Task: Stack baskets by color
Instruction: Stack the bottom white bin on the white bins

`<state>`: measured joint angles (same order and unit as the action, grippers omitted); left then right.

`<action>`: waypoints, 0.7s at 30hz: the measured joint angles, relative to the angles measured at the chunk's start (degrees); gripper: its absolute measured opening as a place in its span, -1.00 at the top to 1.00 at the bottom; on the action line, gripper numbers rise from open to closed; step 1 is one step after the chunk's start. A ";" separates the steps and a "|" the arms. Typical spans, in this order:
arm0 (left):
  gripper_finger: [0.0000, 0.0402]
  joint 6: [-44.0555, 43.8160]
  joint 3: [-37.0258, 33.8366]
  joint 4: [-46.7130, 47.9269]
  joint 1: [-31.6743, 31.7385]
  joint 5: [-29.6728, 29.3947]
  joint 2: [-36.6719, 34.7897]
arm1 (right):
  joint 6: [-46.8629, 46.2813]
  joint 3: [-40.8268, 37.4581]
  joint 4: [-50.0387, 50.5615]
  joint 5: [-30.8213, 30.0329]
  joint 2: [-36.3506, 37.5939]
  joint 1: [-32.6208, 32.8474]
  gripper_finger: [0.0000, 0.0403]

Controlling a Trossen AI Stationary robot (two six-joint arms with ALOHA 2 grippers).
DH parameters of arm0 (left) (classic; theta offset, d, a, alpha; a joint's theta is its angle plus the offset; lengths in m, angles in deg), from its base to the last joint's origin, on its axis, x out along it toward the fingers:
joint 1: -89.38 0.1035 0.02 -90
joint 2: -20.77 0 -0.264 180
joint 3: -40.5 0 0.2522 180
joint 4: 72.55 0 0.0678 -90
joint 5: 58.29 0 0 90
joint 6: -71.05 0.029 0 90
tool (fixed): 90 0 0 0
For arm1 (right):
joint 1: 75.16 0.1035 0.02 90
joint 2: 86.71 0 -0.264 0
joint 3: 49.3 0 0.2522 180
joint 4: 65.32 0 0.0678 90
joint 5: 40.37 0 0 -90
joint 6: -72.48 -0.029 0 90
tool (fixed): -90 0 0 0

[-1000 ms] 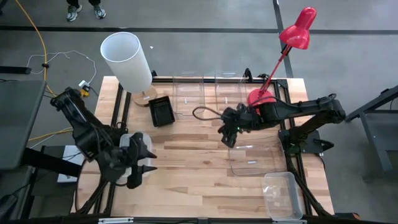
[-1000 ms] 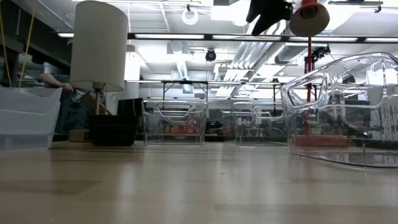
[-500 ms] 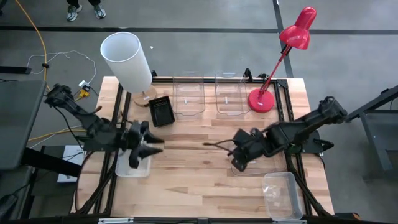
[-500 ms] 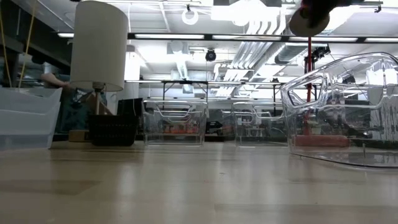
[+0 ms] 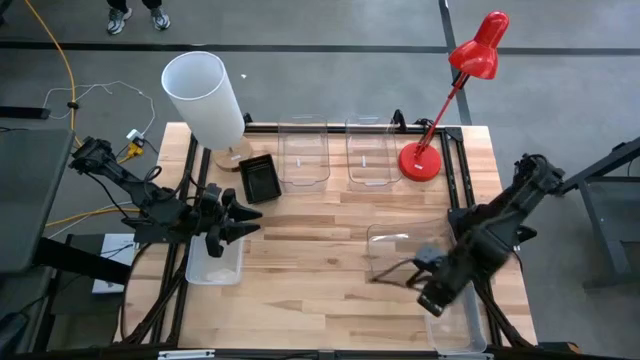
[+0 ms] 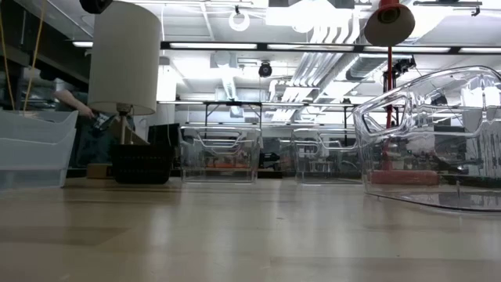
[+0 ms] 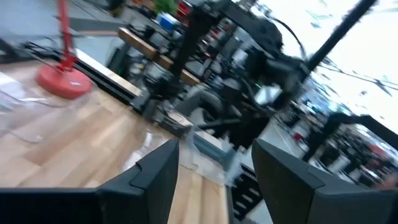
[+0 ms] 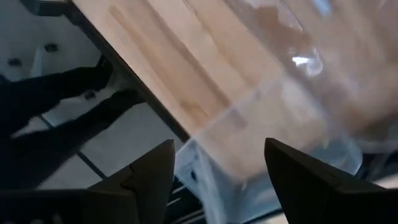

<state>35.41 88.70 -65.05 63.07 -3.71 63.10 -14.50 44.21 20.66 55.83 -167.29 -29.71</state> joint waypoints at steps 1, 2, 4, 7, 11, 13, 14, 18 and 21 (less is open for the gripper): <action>0.05 0.06 0.00 0.00 0.00 -1.35 0.00 | -3.41 0.00 0.00 -0.26 -0.21 1.50 -0.17; 0.05 0.44 -0.01 0.02 0.02 -2.38 0.00 | -6.89 0.01 0.00 -0.78 -0.54 2.98 -0.17; 0.05 0.70 -0.02 -0.05 0.04 -2.80 0.00 | -13.98 0.00 0.00 -2.25 -1.68 5.75 -0.17; 0.05 0.75 -0.02 -0.07 0.04 -2.97 0.00 | -22.99 0.00 -0.02 -3.11 -3.95 9.04 -0.17; 0.05 2.92 -0.02 -0.07 0.04 -3.49 0.02 | -34.23 0.00 -2.32 -3.90 -8.35 11.83 -0.17; 0.05 3.32 -0.02 -0.07 0.04 -3.91 0.02 | -37.36 0.00 -5.15 -4.04 -10.89 12.38 -0.17; 0.05 3.32 -0.02 -0.07 0.04 -3.99 0.02 | -38.01 0.00 -6.68 -4.01 -12.10 12.47 -0.17; 0.05 5.17 -0.02 -0.07 0.04 -3.82 0.02 | -39.73 0.00 -11.20 -1.70 -16.78 11.93 -0.17; 0.05 6.86 -0.02 -0.04 0.04 -2.31 0.02 | -40.53 0.00 -13.77 0.46 -20.00 11.27 -0.17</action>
<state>42.27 88.68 -65.09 63.12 -6.02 63.12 -55.02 44.21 6.90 56.29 -187.29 -18.44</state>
